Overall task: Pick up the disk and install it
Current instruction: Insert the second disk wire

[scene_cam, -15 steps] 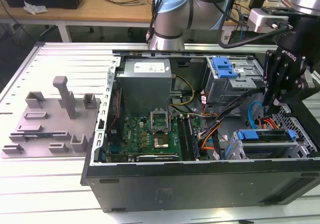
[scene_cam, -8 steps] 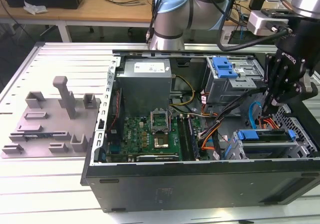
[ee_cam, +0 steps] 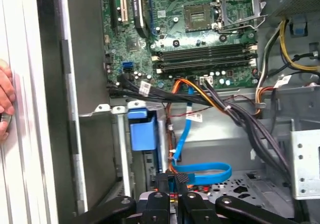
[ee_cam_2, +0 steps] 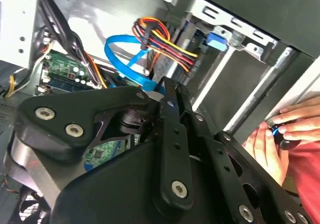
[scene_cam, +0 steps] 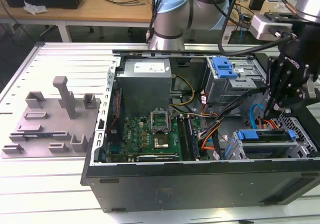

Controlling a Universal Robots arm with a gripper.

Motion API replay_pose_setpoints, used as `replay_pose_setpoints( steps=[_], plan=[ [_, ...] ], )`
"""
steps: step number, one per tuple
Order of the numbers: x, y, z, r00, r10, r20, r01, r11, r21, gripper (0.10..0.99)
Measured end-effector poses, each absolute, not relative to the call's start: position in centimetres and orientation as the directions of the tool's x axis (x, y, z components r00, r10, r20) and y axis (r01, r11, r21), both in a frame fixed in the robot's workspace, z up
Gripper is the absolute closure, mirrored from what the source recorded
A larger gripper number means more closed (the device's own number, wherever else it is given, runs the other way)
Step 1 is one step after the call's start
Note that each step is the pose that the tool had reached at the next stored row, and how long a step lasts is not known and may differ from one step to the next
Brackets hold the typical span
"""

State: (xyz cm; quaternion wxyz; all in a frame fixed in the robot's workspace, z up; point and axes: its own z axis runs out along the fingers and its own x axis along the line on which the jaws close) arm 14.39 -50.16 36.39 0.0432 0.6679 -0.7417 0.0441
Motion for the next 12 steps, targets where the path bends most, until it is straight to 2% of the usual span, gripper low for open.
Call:
replay_pose_setpoints(
  steps=[4, 7, 12],
  plan=[
    [14.4, -51.1, 36.4, -0.106, -0.989, 0.103, -0.994, 0.106, -0.006, 0.925],
    [14.4, -52.2, 36.4, -0.106, -0.994, 0.033, -0.994, 0.106, 0.001, 0.925],
    [14.4, -53.1, 36.4, -0.106, -0.994, 0.013, -0.994, 0.106, 0.003, 0.925]
  ],
)
